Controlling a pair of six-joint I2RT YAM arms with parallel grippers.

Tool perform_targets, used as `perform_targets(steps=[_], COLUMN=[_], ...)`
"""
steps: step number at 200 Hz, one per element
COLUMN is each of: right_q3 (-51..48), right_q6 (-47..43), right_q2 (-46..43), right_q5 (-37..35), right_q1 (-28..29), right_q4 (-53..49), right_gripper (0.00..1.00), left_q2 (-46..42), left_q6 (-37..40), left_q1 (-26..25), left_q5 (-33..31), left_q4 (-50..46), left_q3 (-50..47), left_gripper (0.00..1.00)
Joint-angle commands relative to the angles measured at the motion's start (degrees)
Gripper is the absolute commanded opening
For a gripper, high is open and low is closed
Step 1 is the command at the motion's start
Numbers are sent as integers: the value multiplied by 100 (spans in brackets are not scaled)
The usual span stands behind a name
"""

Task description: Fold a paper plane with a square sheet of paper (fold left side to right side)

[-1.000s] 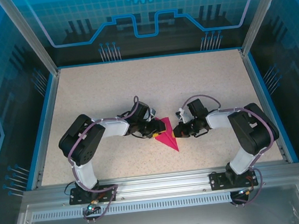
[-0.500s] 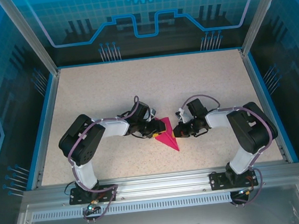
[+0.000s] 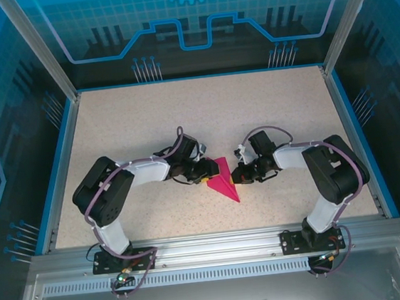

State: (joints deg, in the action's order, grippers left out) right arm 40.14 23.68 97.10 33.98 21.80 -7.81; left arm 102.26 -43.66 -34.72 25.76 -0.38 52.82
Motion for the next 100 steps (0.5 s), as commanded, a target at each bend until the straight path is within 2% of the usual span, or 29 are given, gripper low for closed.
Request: perform_targets(steps=[1,18,43,100], right_q3=[-33,-15,-4,31], right_q6=[-76,-75,-74,-90], right_q2=[203,217,222,248], right_q5=[-517,-528,-530,-591], right_q1=[-23,-9,7,50], right_q4=[-475,-493,-500,-563], right_gripper=[0,0,0,0], left_q2=[-84,155,536,1093], left_q6=[98,36,42,135], left_q1=[20,-20,-81,-83], left_q5=[244,493,611,537], left_q4=[-84,55,77,-20], left_q3=[319,503,842,1143], left_gripper=[39,35,34,34])
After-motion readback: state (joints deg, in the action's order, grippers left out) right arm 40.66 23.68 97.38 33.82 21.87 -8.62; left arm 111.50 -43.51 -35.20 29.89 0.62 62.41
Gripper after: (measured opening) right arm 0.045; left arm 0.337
